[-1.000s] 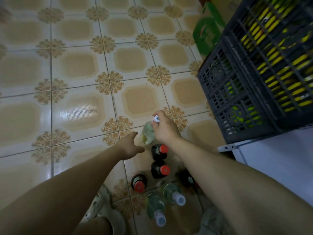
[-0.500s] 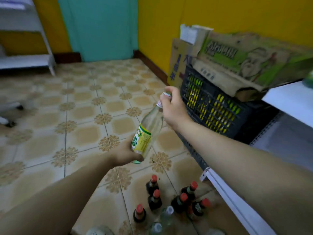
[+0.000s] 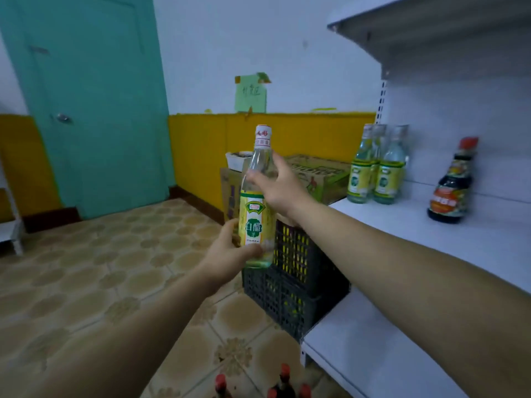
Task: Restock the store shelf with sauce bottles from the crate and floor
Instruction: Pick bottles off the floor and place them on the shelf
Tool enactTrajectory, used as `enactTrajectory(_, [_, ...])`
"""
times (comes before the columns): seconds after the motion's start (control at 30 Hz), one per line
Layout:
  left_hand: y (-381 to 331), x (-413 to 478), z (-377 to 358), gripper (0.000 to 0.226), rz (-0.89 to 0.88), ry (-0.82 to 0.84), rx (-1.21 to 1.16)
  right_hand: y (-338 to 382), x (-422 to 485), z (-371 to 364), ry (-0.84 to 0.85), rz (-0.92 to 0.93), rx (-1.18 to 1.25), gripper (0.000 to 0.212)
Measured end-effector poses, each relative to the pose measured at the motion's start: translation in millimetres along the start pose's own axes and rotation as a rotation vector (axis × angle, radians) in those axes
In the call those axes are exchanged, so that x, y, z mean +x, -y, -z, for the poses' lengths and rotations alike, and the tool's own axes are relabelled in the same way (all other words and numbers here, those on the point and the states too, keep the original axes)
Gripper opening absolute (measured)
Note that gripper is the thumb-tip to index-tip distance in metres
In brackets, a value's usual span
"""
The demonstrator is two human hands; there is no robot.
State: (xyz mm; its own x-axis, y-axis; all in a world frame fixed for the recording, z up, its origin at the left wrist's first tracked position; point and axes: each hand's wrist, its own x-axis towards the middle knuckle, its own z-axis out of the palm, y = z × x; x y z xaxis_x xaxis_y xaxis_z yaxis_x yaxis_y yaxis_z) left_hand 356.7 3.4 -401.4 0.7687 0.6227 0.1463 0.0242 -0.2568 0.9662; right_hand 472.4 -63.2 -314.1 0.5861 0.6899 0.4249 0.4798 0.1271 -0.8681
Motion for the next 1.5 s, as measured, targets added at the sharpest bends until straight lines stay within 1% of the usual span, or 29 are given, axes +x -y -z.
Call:
enactTrajectory(0.03, [-11.1, 1.1, -5.7, 0.076, -0.028, 0.052, 0.005, 5.6, -2.9, 14.5, -0.03, 0.003, 0.034, 0.039])
enactTrajectory(0.1, [-29.2, 5.3, -19.6, 0.083, -0.105, 0.141, 0.015, 10.7, -4.9, 38.7, -0.099, -0.007, 0.09, 0.047])
enactTrajectory(0.17, [-42.7, 10.6, -35.2, 0.087, -0.164, 0.187, -0.013, 14.0, -8.4, 61.0, -0.156, -0.002, 0.089, 0.055])
enactTrajectory(0.23, [-51.8, 17.3, -51.7, 0.089, -0.206, 0.22, -0.031, 15.5, -11.7, 84.2, -0.173, -0.009, 0.029, 0.061])
enactTrajectory(0.33, [-59.8, 33.7, -74.0, 0.092, -0.274, 0.246, -0.029, 17.0, -16.9, 116.9, -0.131, -0.085, -0.11, 0.077])
enactTrajectory(0.37, [-61.8, 40.3, -80.7, 0.091, -0.292, 0.252, -0.023, 16.5, -16.9, 126.3, -0.131, -0.101, -0.121, 0.079])
enactTrajectory(0.43, [-62.7, 52.9, -95.0, 0.092, -0.316, 0.283, -0.014, 15.3, -16.8, 141.2, -0.17, -0.111, -0.149, 0.075])
enactTrajectory(0.5, [-61.0, 64.7, -110.6, 0.095, -0.33, 0.327, 0.009, 11.2, -15.9, 154.0, -0.238, -0.099, -0.206, 0.062])
enactTrajectory(0.53, [-60.3, 70.8, -118.2, 0.096, -0.335, 0.356, 0.025, 8.0, -14.9, 159.9, -0.267, -0.097, -0.222, 0.059])
enactTrajectory(0.57, [-60.0, 77.2, -125.2, 0.097, -0.339, 0.384, 0.039, 4.5, -13.3, 165.9, -0.296, -0.104, -0.233, 0.061])
enactTrajectory(0.63, [-58.1, 92.3, -137.3, 0.099, -0.335, 0.44, 0.118, -2.6, -10.6, 177.4, -0.351, -0.132, -0.263, 0.069])
enactTrajectory(0.7, [-56.9, 105.4, -146.3, 0.099, -0.336, 0.497, 0.276, -11.5, -8.4, 189.1, -0.39, -0.145, -0.293, 0.072])
enactTrajectory(0.77, [-53.8, 117.3, -154.1, 0.093, -0.301, 0.531, 0.45, -21.7, -6.7, 200.2, -0.4, -0.157, -0.336, 0.072])
enactTrajectory(0.9, [-40.5, 139.8, -174.2, 0.079, -0.316, 0.566, 0.78, -49.7, -1.4, 219.0, -0.42, -0.207, -0.378, 0.072])
enactTrajectory(0.97, [-31.5, 154.6, -185.0, 0.075, -0.318, 0.577, 0.882, -64.8, 2.2, 226.2, -0.432, -0.225, -0.381, 0.071])
enactTrajectory(1.07, [-19.6, 176.5, -201.3, 0.071, -0.313, 0.549, 1.013, -83.4, 10.7, 236.7, -0.464, -0.228, -0.364, 0.069])
enactTrajectory(1.2, [-12.2, 199.8, -222.4, 0.061, -0.322, 0.557, 1.078, -100.7, 29.1, 250.7, -0.452, -0.234, -0.404, 0.071])
enactTrajectory(1.3, [-12.3, 216.3, -235.2, 0.056, -0.329, 0.565, 1.12, -114.6, 45.6, 256.7, -0.44, -0.266, -0.445, 0.079])
enactTrajectory(1.5, [-12.6, 246.6, -249.4, 0.07, -0.272, 0.561, 1.18, -138.3, 79.1, 270.8, -0.45, -0.305, -0.53, 0.084])
